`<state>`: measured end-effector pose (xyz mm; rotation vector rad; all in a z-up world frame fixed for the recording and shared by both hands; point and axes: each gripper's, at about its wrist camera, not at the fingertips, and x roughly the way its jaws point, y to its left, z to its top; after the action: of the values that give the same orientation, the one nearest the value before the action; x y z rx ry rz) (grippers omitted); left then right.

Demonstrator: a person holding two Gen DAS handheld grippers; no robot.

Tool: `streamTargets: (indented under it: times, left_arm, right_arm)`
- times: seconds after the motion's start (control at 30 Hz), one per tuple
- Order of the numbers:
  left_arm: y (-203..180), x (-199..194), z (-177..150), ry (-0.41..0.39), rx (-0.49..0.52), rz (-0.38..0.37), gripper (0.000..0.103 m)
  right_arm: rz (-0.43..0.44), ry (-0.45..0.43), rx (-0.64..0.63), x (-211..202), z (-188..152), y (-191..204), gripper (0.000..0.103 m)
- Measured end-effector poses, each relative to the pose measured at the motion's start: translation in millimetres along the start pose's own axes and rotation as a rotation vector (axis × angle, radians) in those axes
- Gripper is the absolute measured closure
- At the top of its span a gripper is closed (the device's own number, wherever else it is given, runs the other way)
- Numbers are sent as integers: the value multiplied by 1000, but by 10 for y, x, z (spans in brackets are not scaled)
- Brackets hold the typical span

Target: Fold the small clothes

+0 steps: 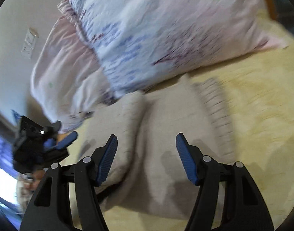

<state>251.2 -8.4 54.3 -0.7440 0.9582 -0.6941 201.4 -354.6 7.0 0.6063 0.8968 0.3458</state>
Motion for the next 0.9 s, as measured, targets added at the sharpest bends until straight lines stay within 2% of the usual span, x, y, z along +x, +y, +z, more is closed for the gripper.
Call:
streamTargets:
  times: [0.03, 0.1, 0.17, 0.3, 0.37, 0.47, 0.53, 0.6, 0.63, 0.8, 0.9]
  left_arm:
    - [51, -104, 1, -31, 13, 75, 52]
    - [133, -142, 21, -50, 21, 161, 47]
    - [303, -179, -3, -33, 2, 208, 47]
    - [555, -45, -71, 43, -42, 234, 46]
    - [615, 20, -114, 69, -51, 230, 46]
    - [644, 52, -145, 76, -62, 215, 44]
    - [624, 59, -148, 75, -56, 215, 42]
    - [600, 64, -143, 74, -51, 222, 40]
    - [584, 77, -136, 74, -51, 224, 39]
    - [535, 48, -141, 70, -46, 221, 37]
    - [489, 21, -161, 72, -29, 213, 37]
  right_arm:
    - [14, 21, 10, 48, 18, 10, 37]
    - [59, 90, 62, 217, 44, 3, 38]
    - [106, 147, 115, 352, 48, -1, 38]
    - [103, 188, 151, 522, 36, 20, 44]
    - [117, 192, 157, 583, 40, 46, 51]
    - [132, 183, 181, 667, 77, 41, 59]
    - [130, 173, 192, 729, 112, 40, 74]
    - [111, 146, 156, 774, 132, 91, 85]
    - [99, 130, 132, 772, 148, 128, 86]
    - [0, -52, -124, 350, 217, 529, 88]
    - [-114, -172, -282, 24, 230, 703, 88]
